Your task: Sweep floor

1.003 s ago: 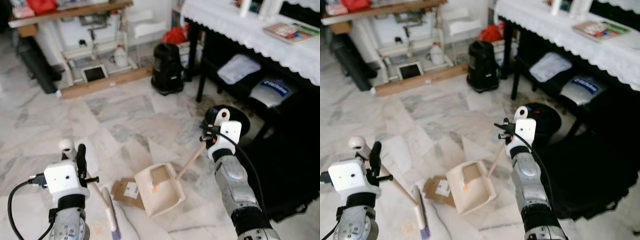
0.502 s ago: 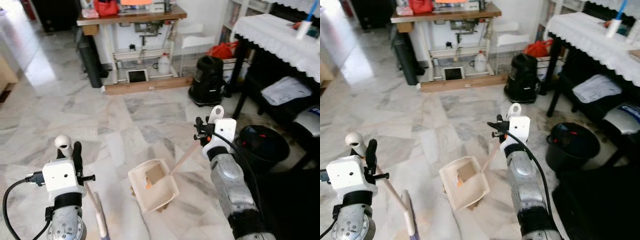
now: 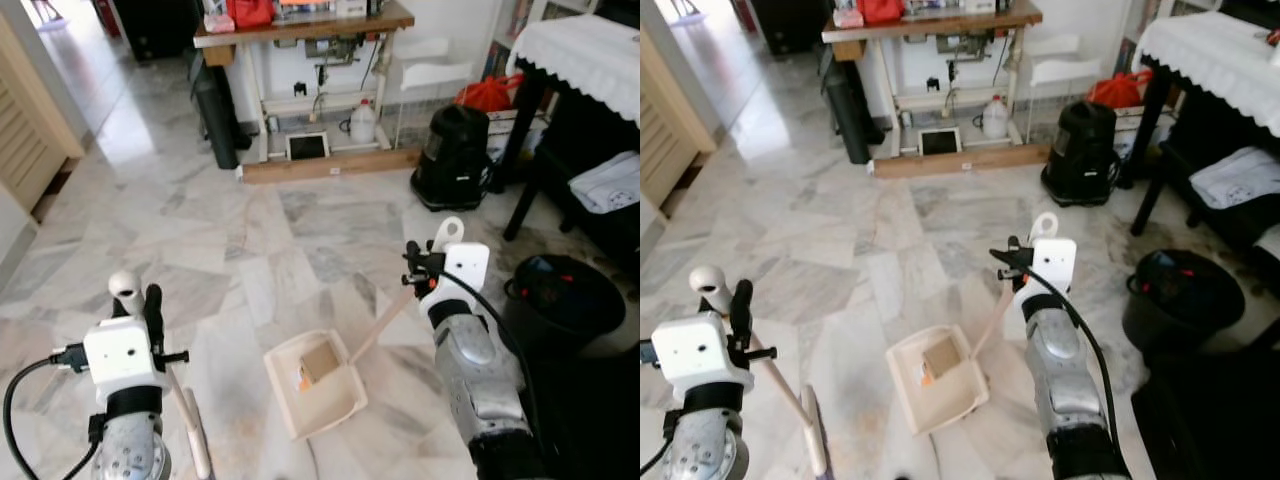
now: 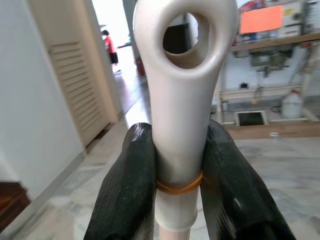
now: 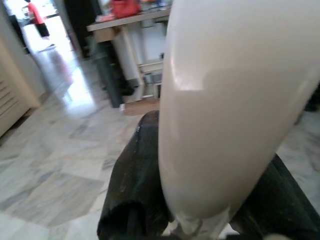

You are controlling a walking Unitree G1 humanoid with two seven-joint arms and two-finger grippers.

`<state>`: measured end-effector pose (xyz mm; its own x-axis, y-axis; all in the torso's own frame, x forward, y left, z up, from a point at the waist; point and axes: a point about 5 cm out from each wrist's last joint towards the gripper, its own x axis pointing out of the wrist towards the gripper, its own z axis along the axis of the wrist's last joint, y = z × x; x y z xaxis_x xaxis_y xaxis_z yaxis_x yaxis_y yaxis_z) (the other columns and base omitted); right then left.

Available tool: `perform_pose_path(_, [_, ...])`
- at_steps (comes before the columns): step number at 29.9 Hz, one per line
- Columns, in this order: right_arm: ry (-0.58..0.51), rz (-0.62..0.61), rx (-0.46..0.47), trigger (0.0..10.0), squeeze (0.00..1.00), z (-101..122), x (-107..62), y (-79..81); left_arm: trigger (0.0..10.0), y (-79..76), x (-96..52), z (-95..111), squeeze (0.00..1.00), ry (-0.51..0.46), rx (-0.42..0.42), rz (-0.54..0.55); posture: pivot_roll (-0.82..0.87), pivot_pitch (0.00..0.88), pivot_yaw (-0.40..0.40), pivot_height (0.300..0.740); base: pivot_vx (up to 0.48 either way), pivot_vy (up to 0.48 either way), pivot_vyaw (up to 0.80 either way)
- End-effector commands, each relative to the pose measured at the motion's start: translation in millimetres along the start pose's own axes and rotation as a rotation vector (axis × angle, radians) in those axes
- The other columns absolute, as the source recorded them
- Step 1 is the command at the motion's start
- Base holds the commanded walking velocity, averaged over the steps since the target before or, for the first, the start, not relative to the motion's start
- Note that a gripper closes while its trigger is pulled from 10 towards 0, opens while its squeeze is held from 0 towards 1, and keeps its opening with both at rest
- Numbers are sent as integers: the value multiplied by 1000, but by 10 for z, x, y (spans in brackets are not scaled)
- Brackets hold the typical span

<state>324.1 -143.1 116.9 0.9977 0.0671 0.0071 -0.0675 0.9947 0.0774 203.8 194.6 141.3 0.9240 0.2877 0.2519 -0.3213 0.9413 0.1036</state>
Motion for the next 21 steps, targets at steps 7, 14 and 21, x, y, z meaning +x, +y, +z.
perform_pose_path(7, [-34, 9, 55, 10000, 0, 113, 23, 94, 10000, 80, 18, 70, 0, -42, 56, 16, -135, 41, 81, 740, 0, 0, 486])
perform_pose_path(14, [-6, 11, 53, 10000, 0, 82, 22, 122, 10000, 75, 16, 73, 0, -40, 57, 11, -131, 44, 80, 740, 0, 0, 476])
perform_pose_path(21, [5, 8, 47, 10000, 0, 80, 25, 108, 10000, 50, 16, 59, 0, -34, 53, 8, -133, 45, 74, 740, 0, 0, 499])
